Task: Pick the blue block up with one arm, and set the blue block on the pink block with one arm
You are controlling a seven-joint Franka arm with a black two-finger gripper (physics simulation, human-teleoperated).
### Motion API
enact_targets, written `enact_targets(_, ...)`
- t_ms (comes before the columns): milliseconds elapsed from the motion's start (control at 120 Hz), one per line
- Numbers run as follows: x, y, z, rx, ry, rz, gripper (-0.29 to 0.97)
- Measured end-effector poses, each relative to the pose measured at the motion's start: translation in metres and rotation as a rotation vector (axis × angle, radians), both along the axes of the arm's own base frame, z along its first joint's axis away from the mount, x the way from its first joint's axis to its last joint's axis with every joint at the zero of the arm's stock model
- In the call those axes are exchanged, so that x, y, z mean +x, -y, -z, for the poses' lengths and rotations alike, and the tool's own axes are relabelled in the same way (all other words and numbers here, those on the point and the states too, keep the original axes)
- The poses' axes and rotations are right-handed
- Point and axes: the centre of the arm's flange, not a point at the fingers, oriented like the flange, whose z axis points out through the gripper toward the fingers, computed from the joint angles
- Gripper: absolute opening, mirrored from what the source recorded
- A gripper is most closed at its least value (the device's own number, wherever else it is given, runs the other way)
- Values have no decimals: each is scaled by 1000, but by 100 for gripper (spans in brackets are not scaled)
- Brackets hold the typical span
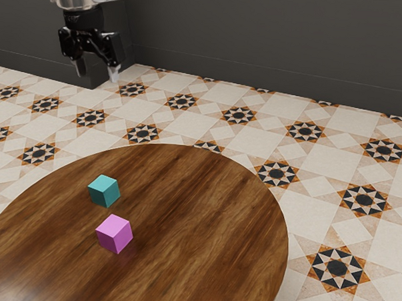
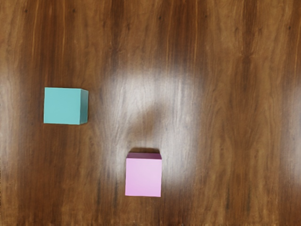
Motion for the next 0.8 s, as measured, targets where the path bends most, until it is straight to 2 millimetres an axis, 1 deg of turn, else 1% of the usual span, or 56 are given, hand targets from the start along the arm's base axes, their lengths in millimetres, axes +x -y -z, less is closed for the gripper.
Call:
enact_targets(158, -5, -19, 1, -4, -36, -42, 68)
enact_targets(175, -6, -22, -6, -3, -25, -47, 68)
enact_targets(192, -9, -24, -19, -1, -2, -53, 68)
enact_targets(225, -18, -28, -61, 4, 76, -63, 68)
enact_targets(258, -28, -32, -87, 7, 119, -72, 68)
enact_targets(300, -35, -36, -102, 9, 138, -84, 68)
enact_targets(358, -40, -41, -108, 12, 135, -97, 68)
enact_targets(417, -37, -44, -103, 14, 115, -107, 68)
enact_targets(475, -36, -43, -100, 15, 100, -107, 68)
enact_targets(650, -36, -21, -95, 12, 75, -67, 68)
enact_targets(667, -36, -19, -90, 10, 65, -61, 68)
enact_targets(750, -45, -10, -36, -10, -15, -32, 68)
enact_targets(775, -47, -13, -18, -14, -36, -36, 68)
enact_targets(800, -49, -22, -2, -17, -50, -54, 68)
